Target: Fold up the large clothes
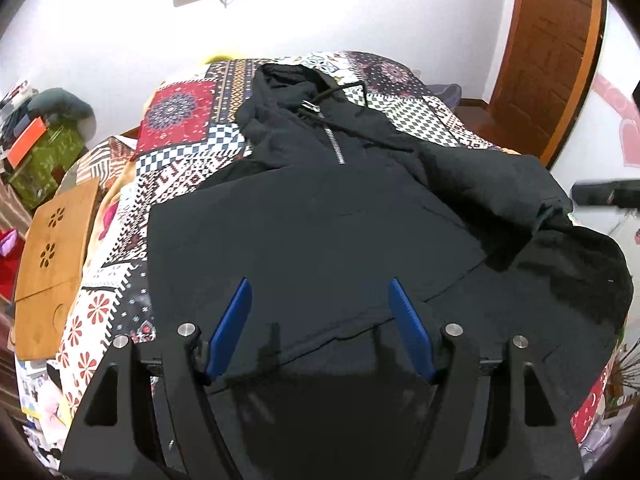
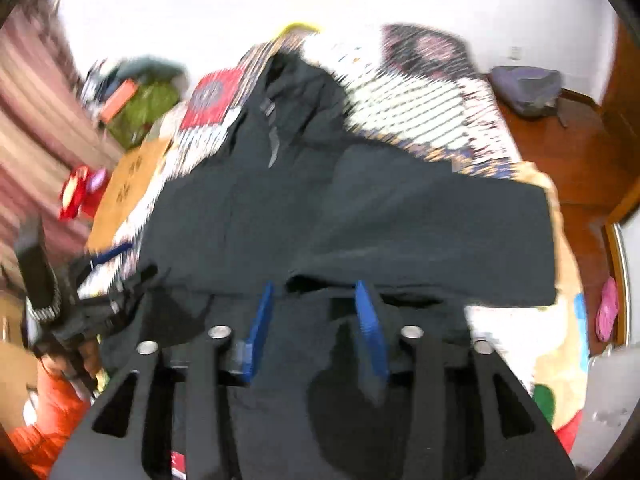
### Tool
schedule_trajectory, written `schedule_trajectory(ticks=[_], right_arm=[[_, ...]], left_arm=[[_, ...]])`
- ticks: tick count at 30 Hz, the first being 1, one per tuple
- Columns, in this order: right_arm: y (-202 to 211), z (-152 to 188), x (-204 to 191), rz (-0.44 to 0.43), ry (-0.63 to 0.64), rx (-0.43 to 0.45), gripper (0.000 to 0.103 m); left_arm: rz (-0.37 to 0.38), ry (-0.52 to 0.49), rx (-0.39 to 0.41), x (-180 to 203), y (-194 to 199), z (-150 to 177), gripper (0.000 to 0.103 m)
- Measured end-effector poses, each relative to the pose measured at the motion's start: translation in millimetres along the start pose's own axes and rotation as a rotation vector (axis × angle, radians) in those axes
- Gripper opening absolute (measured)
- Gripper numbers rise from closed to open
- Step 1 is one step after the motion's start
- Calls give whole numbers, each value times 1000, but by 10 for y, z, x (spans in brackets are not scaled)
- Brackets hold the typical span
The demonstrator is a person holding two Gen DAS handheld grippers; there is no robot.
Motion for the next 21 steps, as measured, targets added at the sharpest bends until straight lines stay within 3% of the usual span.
schedule_trajectory(ticks=[3,7,15,18,21], right_arm=[[133,-98,287,30,-103,41,60],[80,-58,657,33,-250,22,60],[-443,298,1162,-13,-555,-107,60],[-520,270,1253,-34,-623,-95,60],[-565,171,1325,14,-637,-58,60]], left_arm=[[10,-11,-10,96,-65,-7,71],[25,-17,-19,191,-126,-3,71],[29,-20,-36,230,-224,22,71],[23,-9,-46,184,-275,47,71],[18,3,-61,130,-331,82,71]])
Point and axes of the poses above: each gripper's, at about its wrist camera, not at the fingertips, and y roughly against the way its jaws point, x to its right, z to its underside, the point moved 9 cm from there along -y, roughly the way its jaws point, and after that the axes turned 5 degrees about x, right-handed, at the moved point
